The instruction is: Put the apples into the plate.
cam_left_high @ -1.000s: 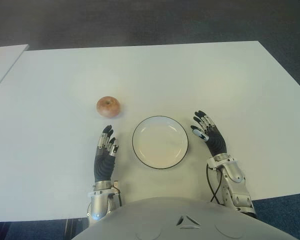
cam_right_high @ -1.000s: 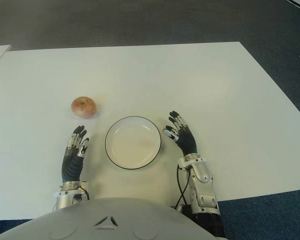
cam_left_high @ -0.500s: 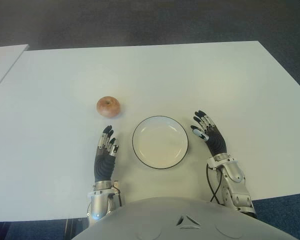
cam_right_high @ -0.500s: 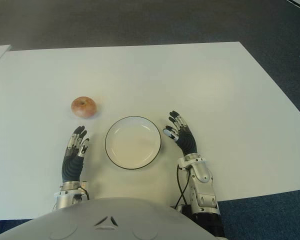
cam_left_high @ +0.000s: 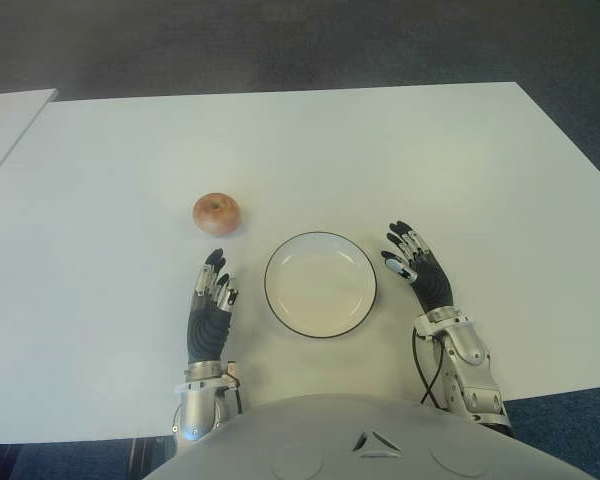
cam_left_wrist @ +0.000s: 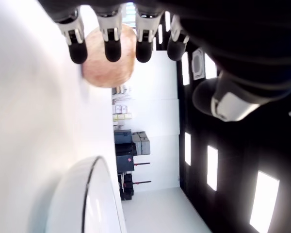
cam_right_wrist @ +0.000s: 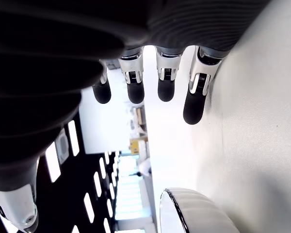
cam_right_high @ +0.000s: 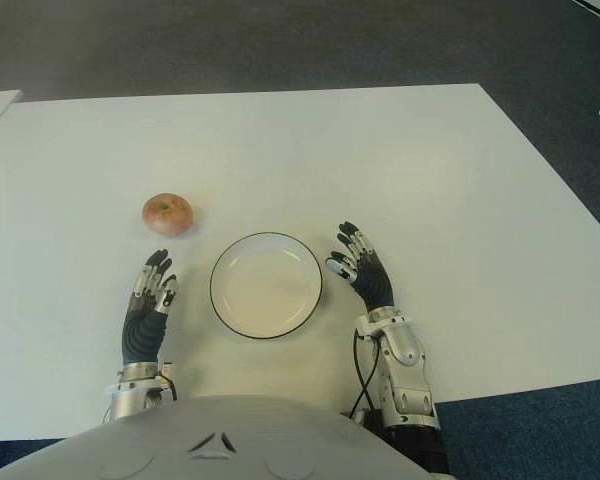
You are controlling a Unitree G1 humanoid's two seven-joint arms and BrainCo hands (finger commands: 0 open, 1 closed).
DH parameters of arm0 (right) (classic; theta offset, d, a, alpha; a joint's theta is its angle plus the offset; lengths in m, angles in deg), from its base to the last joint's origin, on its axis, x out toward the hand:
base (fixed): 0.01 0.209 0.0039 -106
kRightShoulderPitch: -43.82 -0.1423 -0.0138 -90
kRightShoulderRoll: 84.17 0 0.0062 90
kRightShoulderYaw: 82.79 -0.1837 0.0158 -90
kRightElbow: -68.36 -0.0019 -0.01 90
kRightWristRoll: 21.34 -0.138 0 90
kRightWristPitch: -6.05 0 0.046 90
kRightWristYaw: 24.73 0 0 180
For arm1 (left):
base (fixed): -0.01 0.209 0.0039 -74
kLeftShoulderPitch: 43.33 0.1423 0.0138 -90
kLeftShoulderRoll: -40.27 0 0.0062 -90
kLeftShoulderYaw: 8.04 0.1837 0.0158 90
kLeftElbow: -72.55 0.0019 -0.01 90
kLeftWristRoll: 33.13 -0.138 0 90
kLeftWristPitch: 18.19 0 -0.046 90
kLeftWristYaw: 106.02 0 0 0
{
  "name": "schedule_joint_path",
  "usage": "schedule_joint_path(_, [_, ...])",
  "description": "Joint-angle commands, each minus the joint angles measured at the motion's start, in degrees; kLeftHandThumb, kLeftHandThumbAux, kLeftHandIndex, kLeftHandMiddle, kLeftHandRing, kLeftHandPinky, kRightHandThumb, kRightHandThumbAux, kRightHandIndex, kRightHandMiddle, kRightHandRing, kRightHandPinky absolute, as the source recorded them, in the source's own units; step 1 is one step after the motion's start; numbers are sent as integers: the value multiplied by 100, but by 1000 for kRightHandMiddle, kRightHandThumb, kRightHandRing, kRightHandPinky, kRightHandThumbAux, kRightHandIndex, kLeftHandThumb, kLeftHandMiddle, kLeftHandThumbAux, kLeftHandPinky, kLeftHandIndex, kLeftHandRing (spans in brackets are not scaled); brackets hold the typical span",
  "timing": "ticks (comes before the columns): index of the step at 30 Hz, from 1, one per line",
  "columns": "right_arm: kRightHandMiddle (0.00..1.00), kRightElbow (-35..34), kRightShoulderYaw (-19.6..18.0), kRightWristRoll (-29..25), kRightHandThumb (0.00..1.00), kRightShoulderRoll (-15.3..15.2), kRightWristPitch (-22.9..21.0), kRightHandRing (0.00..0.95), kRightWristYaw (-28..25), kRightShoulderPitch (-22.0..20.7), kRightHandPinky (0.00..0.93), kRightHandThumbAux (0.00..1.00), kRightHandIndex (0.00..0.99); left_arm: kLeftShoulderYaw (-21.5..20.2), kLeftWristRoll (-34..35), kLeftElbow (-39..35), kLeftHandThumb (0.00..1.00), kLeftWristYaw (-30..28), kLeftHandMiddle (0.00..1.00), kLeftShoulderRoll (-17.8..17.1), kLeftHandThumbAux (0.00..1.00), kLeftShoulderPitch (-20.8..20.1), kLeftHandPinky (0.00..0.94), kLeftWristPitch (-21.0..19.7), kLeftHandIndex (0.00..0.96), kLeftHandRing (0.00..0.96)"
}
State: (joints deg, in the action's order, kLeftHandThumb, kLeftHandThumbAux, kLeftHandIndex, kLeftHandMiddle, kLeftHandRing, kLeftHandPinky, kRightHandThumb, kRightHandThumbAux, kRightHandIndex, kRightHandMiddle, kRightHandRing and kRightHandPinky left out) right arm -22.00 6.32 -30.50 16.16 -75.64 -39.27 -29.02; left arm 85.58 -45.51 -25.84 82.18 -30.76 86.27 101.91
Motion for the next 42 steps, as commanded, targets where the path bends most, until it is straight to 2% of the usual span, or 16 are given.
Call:
schedule_joint_path(1, [0, 166, 54, 71, 144, 8, -109, 0, 6, 17, 0, 652, 0, -368, -2053, -575, 0, 923, 0, -126, 489, 123, 0, -386, 0, 0])
schedule_joint_path(4, [0, 174, 50, 59, 145, 12, -129, 0, 10, -2, 0, 653, 0, -625, -3008, -1331, 19, 964, 0, -207, 506, 171, 0, -859, 0, 0])
schedule_joint_path(6, [0, 194, 48, 55, 146, 16, -131, 0, 12, -14, 0, 653, 0, -720, -3288, -1607, 46, 915, 0, -251, 505, 156, 0, -1008, 0, 0])
schedule_joint_path(9, [0, 281, 47, 53, 147, 40, -122, 0, 22, -63, 0, 651, 0, -977, -3970, -2122, 102, 700, 8, -508, 481, 24, 7, -1242, 19, 0])
schedule_joint_path(12, [0, 367, 54, 65, 150, 59, -84, 0, 23, -106, 0, 649, 0, -1018, -4500, -2282, 170, 722, 21, -632, 436, -69, 24, -1372, 46, 2])
schedule_joint_path(21, [0, 615, 85, 97, 147, 83, 78, 0, 2, -214, 0, 659, 0, -1265, -5595, -3304, 234, -766, 3, -1250, 358, -461, 26, -1921, 54, 0])
schedule_joint_path(25, [0, 701, 105, 117, 137, 76, 106, 0, 11, -266, 0, 658, 0, -1401, -5744, -3420, 245, -1261, 0, -1585, 342, -739, 22, -2087, 53, 0])
schedule_joint_path(29, [0, 799, 110, 128, 135, 85, 148, 0, 28, -327, 0, 653, 0, -1589, -5674, -3130, 249, -1709, 0, -2132, 324, -1389, 22, -2229, 54, 0])
schedule_joint_path(36, [0, 995, 102, 119, 144, 107, 224, 0, 30, -432, 0, 653, 0, -1578, -5492, -2851, 271, -2339, 0, -2686, 306, -2053, 4, -2406, 51, 0])
schedule_joint_path(42, [0, 1113, 111, 144, 146, 127, 310, 0, 43, -489, 0, 662, 0, -1440, -5339, -2040, 267, -2384, 0, -3211, 285, -2614, 4, -2333, 46, 0])
